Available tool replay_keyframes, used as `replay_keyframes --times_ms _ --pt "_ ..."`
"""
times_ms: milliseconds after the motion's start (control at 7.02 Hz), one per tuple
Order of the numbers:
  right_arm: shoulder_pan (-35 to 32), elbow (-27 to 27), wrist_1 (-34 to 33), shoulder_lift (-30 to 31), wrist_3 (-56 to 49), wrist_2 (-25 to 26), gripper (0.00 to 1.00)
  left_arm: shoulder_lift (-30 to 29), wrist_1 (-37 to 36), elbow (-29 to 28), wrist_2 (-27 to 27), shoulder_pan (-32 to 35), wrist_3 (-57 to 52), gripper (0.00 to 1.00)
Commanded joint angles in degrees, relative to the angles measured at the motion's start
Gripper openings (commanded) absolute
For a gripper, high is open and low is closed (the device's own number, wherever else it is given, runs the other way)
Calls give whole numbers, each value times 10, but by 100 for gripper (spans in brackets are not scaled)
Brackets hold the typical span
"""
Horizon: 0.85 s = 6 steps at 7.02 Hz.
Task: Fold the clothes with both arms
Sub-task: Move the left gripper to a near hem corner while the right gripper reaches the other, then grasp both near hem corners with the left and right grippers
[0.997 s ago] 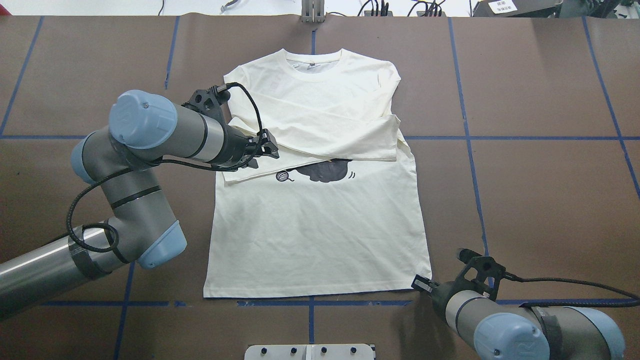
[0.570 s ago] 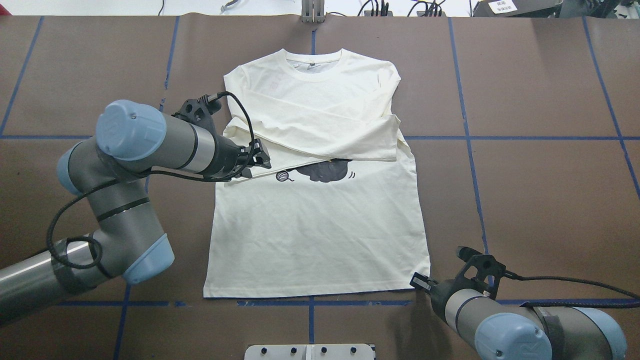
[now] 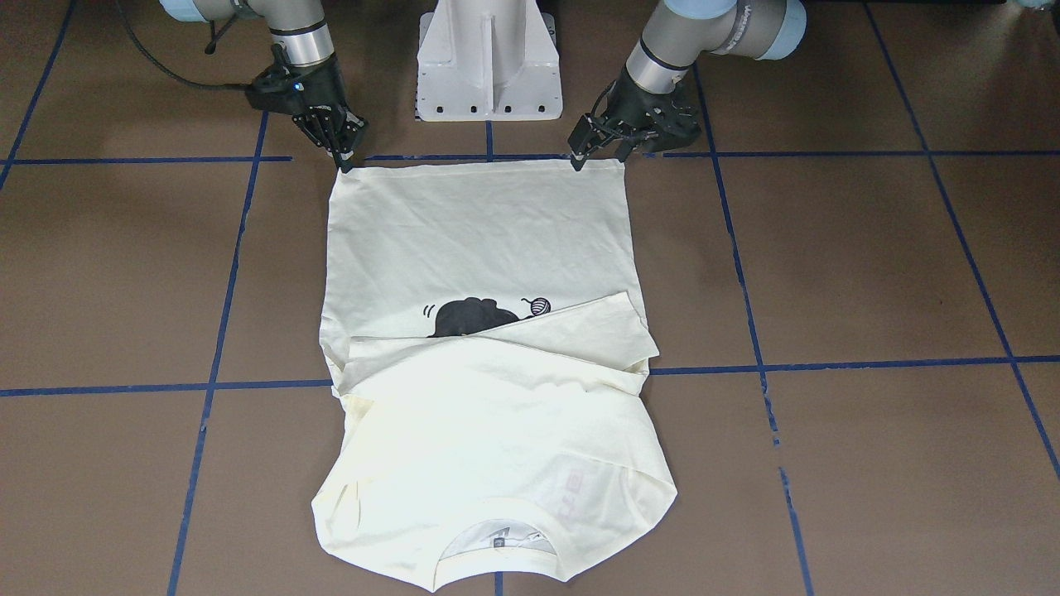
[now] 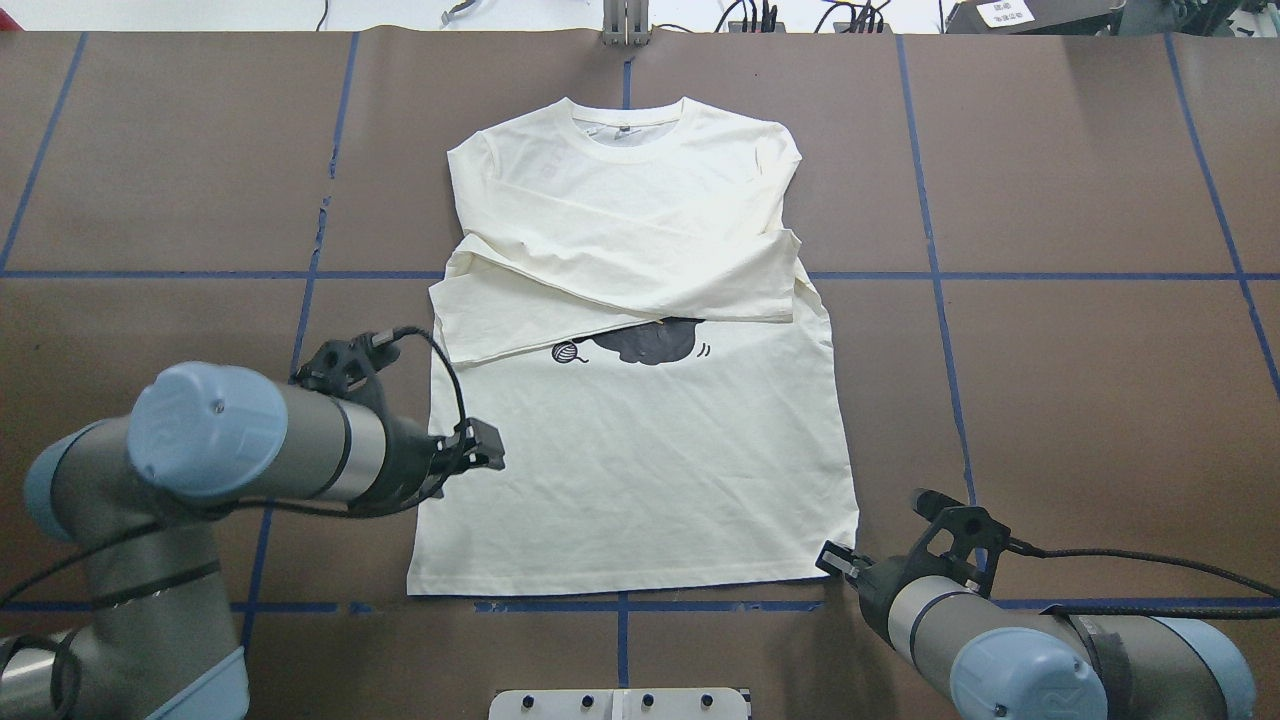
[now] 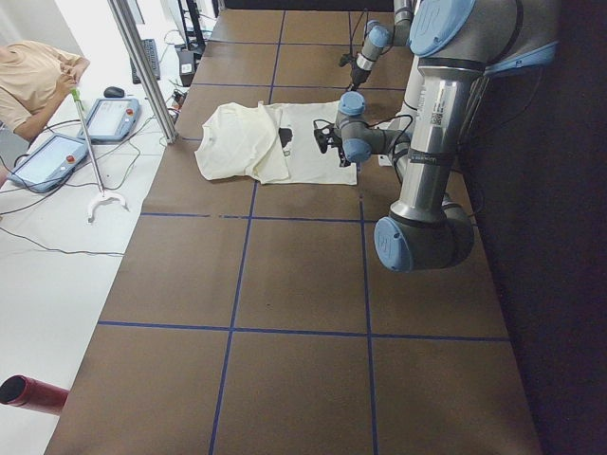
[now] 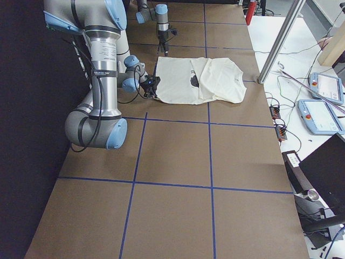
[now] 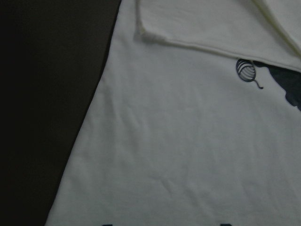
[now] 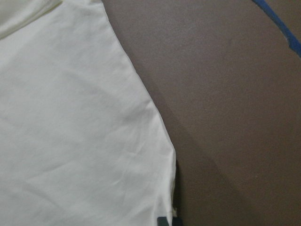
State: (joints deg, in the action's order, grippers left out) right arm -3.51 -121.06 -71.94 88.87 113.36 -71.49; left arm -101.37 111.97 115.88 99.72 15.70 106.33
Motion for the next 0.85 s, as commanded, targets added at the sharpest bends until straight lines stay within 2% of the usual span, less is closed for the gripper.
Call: replay_keyframes --times_ms 0,142,427,712 --pt "0 -5 0 -3 -1 -1 0 6 -52 0 -34 -57 49 80" --pt "0 -4 0 -3 0 0 0 9 -52 0 -35 -59 51 72" --pt "0 -4 0 -2 1 2 0 13 -54 -6 -58 -58 50 72" --pt "-1 -4 0 -2 2 3 0 10 -55 -11 -60 -59 49 70"
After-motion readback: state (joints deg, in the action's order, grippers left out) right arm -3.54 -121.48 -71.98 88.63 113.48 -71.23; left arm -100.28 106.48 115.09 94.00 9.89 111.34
